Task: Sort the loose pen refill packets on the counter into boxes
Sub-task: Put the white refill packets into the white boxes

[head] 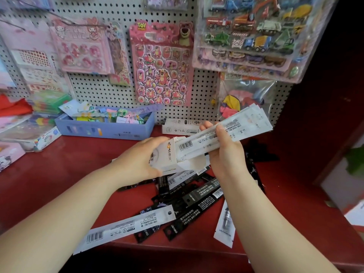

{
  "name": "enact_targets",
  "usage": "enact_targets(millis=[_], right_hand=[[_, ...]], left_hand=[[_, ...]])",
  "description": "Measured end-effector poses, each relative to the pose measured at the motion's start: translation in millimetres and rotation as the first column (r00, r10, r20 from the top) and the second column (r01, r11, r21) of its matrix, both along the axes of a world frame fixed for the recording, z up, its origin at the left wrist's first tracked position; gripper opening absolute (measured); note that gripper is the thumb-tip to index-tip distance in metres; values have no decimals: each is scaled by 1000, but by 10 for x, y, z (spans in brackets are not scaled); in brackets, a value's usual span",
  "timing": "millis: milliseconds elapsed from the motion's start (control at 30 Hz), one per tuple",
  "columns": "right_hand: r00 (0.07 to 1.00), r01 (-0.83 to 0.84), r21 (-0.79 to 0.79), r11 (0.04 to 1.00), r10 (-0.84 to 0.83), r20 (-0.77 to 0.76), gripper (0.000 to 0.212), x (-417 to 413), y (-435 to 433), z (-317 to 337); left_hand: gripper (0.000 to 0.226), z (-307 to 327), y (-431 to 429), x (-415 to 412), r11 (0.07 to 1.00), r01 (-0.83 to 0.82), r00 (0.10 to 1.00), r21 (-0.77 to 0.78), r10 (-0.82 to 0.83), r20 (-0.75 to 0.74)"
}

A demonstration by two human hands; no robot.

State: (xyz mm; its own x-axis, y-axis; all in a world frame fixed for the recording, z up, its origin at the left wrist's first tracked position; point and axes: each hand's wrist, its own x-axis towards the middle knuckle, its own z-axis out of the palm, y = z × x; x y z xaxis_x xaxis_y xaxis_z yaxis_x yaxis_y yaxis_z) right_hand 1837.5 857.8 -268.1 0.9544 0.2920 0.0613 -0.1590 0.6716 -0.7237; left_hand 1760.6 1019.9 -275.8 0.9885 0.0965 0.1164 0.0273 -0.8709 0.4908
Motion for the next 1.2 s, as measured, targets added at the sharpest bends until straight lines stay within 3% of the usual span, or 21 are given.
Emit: enact_targets(millis=[233,367,500,733,1033,1200], right_hand=[[998,38,60,997,-34,-61,14,-64,157,-37],[999,38,-92,995,-41,-28,20,-63,187,-96],[993,115,-313,943,-96,74,13,-3,87,-119],[995,76,-150,986,-85,-56,17,149,-95,-71],[993,-8,-281,960,42,115,13,208,-112,-44],[992,-24,-248,968,53,112,11,121,-45,-91]], left_hand=[[83,-32,-84,43,996,-65,997,56,63,36],[82,-70,-44,28,996,-85,995,29,83,53],[80,-107,13,-9,997,-82,995,13,81,64],[80,-39,45,-9,997,-56,997,-59,60,52],[82,-16,15,41,998,-5,1000,-58,4,-20],[83,-22,-46,57,999,-23,1000,-28,22,-16]])
